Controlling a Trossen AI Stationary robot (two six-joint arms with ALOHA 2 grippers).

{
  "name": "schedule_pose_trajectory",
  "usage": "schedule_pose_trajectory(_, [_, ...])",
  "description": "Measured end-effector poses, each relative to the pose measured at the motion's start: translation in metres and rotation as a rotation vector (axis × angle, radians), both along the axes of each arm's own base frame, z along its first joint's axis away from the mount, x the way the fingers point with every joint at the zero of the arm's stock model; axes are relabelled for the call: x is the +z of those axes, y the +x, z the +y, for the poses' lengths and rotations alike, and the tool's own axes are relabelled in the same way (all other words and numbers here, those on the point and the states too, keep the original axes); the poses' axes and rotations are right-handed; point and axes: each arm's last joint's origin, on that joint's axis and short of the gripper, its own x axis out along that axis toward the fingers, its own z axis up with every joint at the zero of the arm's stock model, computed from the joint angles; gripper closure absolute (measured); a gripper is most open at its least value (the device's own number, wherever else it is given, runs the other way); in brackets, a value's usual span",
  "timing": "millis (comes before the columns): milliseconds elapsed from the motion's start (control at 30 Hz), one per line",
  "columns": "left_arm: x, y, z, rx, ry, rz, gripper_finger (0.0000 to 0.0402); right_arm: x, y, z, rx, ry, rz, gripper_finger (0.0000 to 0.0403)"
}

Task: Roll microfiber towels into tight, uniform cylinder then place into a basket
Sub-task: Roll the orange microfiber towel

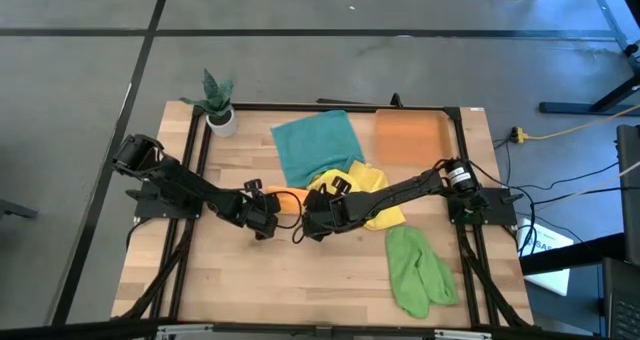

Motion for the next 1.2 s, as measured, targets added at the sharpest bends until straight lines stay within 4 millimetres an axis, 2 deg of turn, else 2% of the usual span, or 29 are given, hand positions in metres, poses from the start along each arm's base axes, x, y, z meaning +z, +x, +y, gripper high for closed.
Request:
schedule_pose_trajectory(367, [-0.001,0.000,0.000,-0.005,-0.017,0.011,0.0355,-0.004,-0.002,0.001,0.021,0.091,0.037,0.0389])
schedule_pose_trajectory(567, [-0.001,-0.001,0.000,-0.006,-0.019,0.012,0.0355,-0.005,-0.001,-0.007,-0.008,0.127,0.034,0.0389])
schedule_pose_trajectory(867, [-0.001,-0.001,0.000,-0.008,-0.021,0.014,0.0355,-0.038,0.007,-0.019,-0.018,0.170,0.125,0.0390])
schedule_pose_trajectory(1200, [-0.001,-0.001,0.000,-0.008,-0.021,0.014,0.0355,-0.040,0.008,-0.021,-0.014,0.167,0.129,0.0387])
